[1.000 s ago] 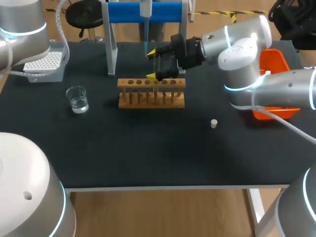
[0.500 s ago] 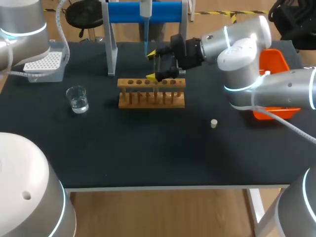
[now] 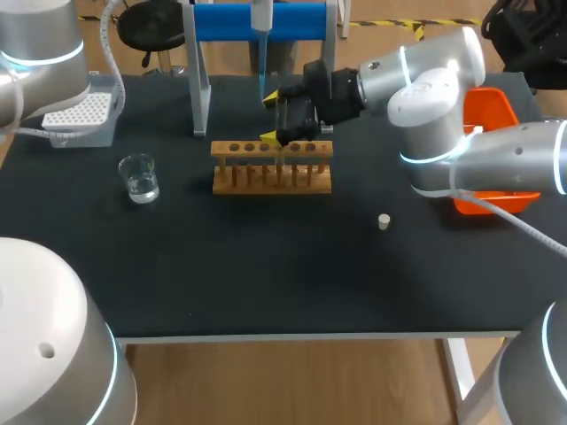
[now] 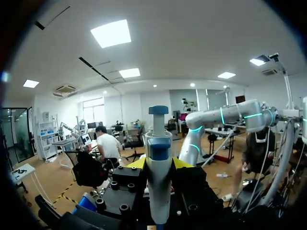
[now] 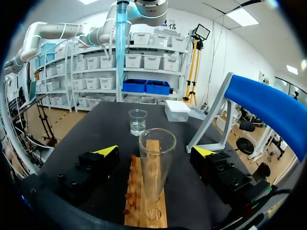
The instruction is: Invert the test tube, pick up the pipette, mount the tip to pipette, aspirate from beaker and dispense into the tube, eject the tip, return the pipette, and cap with the stopper.
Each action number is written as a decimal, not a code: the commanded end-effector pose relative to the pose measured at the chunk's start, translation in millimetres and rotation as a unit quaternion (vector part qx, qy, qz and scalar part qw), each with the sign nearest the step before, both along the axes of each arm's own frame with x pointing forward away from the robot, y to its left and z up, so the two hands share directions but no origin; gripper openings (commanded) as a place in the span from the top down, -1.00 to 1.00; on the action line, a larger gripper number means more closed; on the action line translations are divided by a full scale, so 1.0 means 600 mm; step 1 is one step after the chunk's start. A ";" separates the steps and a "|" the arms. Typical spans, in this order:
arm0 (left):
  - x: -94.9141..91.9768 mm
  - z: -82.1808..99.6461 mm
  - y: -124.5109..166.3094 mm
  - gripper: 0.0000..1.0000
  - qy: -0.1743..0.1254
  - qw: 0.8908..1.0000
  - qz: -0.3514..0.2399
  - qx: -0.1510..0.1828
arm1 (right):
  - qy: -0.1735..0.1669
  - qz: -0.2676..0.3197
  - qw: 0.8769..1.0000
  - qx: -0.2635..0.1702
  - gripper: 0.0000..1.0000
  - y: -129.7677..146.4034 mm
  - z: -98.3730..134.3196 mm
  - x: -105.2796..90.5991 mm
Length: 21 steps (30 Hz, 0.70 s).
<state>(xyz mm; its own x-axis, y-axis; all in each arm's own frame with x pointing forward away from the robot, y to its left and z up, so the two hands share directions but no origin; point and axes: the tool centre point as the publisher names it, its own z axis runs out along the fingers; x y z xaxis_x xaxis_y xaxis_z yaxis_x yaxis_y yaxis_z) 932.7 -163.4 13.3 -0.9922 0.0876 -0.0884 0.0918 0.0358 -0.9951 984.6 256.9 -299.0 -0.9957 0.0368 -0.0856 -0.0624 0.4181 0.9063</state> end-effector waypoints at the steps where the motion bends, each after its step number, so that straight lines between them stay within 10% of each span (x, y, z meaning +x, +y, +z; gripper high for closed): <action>1: 0.001 0.002 0.001 1.00 0.000 1.000 -0.001 0.002 | -0.001 0.000 1.000 -0.001 -1.00 -0.003 0.001 -0.004; 21: 0.001 0.002 0.001 1.00 0.000 1.000 -0.001 0.002 | -0.009 0.011 1.000 -0.017 -1.00 -0.005 0.007 -0.010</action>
